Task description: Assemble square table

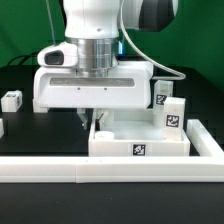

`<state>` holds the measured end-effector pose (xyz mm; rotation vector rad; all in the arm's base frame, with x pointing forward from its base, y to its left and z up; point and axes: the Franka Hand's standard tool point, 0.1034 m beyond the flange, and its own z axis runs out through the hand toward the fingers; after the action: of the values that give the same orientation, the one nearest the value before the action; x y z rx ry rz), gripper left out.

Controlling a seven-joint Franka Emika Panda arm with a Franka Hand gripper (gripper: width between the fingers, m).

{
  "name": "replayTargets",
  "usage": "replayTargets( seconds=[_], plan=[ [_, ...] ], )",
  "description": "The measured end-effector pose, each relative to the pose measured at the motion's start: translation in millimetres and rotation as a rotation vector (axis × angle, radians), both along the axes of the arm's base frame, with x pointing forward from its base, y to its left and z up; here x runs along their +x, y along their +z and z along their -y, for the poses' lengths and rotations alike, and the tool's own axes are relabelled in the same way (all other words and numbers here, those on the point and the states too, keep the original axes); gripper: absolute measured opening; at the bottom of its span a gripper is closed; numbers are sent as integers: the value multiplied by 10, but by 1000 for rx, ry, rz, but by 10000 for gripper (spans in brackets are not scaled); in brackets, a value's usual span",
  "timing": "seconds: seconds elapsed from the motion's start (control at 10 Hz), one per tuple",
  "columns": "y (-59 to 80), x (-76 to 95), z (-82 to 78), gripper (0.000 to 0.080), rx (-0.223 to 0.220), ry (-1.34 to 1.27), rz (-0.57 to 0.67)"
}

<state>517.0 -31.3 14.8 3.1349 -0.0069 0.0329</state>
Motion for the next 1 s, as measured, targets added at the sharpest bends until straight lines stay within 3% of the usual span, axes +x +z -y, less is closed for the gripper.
replayTargets(
  seconds=[0.8, 1.0],
  plan=[
    [5, 5, 57, 58, -24, 441, -10],
    [53, 107, 0, 58, -44, 573, -11]
  ],
)
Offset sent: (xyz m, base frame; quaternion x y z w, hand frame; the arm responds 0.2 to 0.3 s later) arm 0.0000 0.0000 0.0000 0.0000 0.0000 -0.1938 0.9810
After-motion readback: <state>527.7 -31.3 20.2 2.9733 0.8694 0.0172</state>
